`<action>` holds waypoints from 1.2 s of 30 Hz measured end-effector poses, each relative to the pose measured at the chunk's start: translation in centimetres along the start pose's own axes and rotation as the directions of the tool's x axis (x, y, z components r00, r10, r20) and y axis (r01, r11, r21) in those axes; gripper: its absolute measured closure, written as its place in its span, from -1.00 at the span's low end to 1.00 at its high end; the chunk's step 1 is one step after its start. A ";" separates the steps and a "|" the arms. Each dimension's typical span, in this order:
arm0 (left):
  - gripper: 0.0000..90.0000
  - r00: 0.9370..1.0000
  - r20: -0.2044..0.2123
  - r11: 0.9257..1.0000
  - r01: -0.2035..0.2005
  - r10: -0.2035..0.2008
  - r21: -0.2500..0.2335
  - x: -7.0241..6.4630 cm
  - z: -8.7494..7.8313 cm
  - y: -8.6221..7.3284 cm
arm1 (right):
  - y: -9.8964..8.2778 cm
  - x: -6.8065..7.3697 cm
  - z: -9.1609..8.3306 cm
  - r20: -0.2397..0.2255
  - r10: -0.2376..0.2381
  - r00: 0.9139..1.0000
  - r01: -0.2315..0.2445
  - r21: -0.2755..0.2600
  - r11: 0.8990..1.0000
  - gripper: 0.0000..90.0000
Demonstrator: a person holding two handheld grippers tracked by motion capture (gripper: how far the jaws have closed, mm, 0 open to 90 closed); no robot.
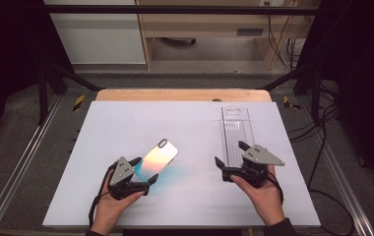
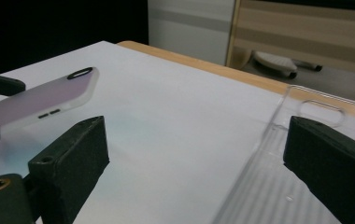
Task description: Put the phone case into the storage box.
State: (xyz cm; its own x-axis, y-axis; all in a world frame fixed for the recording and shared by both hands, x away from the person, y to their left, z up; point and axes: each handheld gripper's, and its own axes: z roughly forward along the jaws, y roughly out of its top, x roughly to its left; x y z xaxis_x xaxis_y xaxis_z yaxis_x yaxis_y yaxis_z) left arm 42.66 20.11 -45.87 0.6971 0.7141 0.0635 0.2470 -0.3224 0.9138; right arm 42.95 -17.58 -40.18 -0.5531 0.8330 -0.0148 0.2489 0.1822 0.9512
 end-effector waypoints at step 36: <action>-0.63 0.999 -0.038 0.997 -0.025 0.023 -0.071 -0.6 -1.1 0.9 | 3.1 5.7 7.2 -0.223 0.069 0.972 -0.036 0.151 0.988 -0.77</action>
State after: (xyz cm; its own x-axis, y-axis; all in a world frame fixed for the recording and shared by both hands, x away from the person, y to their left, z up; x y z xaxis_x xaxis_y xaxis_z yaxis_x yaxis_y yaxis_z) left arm 41.70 20.08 -44.65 0.6765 0.7297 0.0992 0.1809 -0.2953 0.9381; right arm 46.31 -8.52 -39.49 -0.6981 0.7058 0.1205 0.3861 0.2293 0.8935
